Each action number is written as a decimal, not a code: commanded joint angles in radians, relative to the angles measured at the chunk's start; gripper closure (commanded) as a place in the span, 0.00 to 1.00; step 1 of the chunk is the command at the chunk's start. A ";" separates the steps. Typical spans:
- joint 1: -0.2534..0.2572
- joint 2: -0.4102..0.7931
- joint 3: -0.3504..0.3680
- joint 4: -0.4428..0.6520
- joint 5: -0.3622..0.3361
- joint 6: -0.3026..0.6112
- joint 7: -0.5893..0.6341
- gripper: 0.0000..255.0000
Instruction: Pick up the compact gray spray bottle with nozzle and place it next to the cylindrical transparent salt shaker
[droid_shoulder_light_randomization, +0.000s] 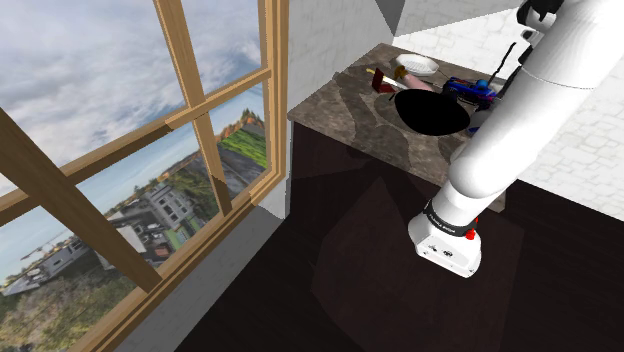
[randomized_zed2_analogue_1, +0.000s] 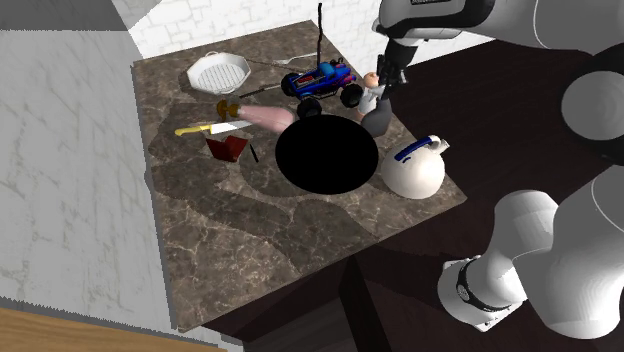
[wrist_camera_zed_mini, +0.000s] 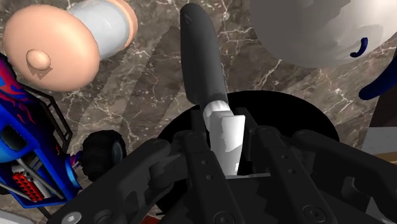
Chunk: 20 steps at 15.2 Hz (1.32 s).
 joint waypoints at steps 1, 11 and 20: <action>-0.005 0.009 0.002 -0.005 0.011 0.006 -0.009 1.00; -0.005 0.009 0.002 -0.005 0.011 0.006 -0.009 0.00; 0.031 -0.126 -0.007 0.076 -0.142 -0.096 0.099 0.00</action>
